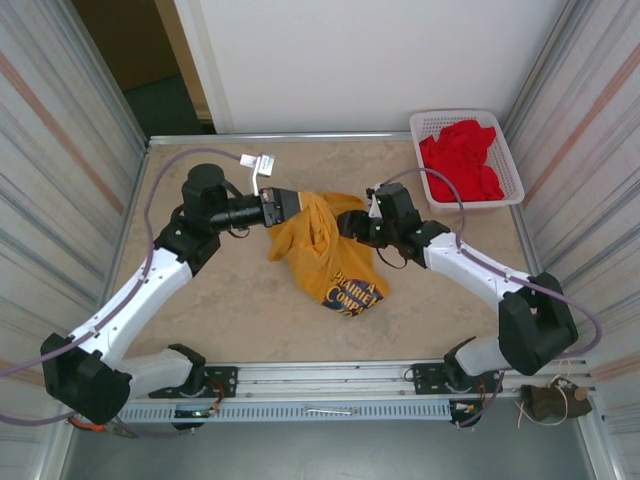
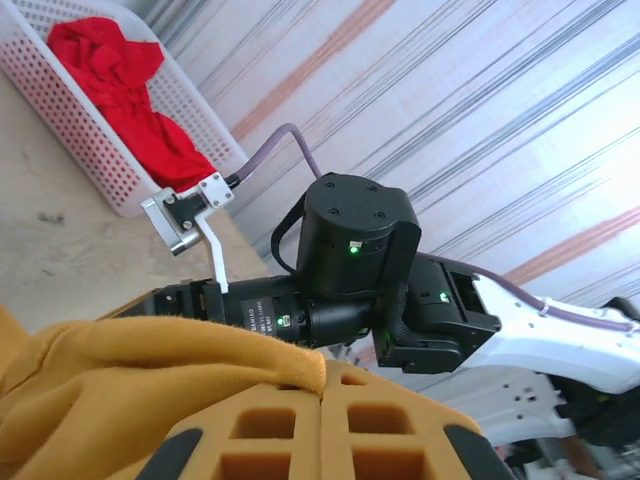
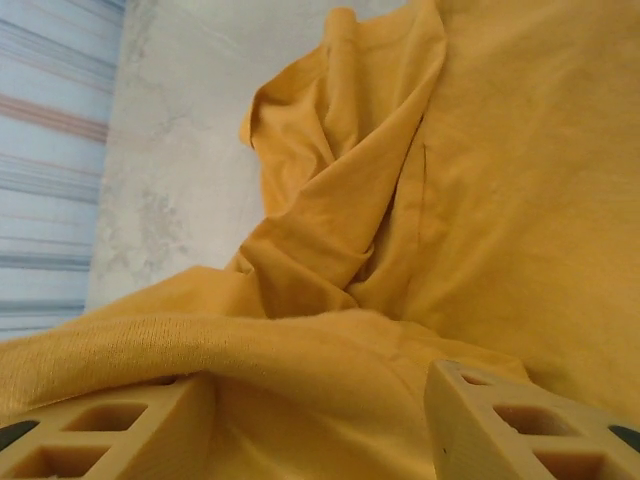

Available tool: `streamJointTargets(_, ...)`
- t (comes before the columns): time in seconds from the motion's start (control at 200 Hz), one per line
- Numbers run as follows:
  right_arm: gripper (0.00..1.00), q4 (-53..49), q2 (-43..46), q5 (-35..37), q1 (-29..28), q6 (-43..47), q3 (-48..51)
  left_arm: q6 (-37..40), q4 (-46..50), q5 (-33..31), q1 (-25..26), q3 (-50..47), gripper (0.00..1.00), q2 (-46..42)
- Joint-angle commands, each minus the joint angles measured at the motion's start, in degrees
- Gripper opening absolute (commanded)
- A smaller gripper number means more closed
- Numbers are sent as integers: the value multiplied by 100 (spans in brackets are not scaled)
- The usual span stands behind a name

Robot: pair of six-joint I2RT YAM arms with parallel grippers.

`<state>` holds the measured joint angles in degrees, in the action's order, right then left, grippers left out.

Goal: Fold the inside-out t-shirt

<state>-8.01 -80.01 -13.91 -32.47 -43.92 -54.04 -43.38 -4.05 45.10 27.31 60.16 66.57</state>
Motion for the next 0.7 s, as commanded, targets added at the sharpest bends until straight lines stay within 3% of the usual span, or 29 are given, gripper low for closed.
streamJointTargets(0.0,57,-716,660,625,-245,236,-206,-736,-586,510,-110,23,0,-87)
streamJointTargets(0.185,56,-1401,2142,1916,-1123,99,-81,-801,-588,310,-121,-100,0,-48)
streamJointTargets(0.306,55,-1397,2487,2427,-1845,42,-168,-887,-683,232,-121,-201,0,12)
streamJointTargets(0.446,56,-1266,2014,2840,-2463,148,-518,-923,-702,166,-121,-202,0,31)
streamJointTargets(0.591,62,-1147,1267,3161,-2502,323,-872,-1006,-736,151,-112,-196,0,3)
streamJointTargets(0.636,59,-1084,1016,3226,-2460,393,-960,-1057,-786,148,-108,-206,0,-24)
streamJointTargets(0.691,48,-1082,747,3252,-2347,464,-1087,-1115,-826,148,-106,-240,0,-66)
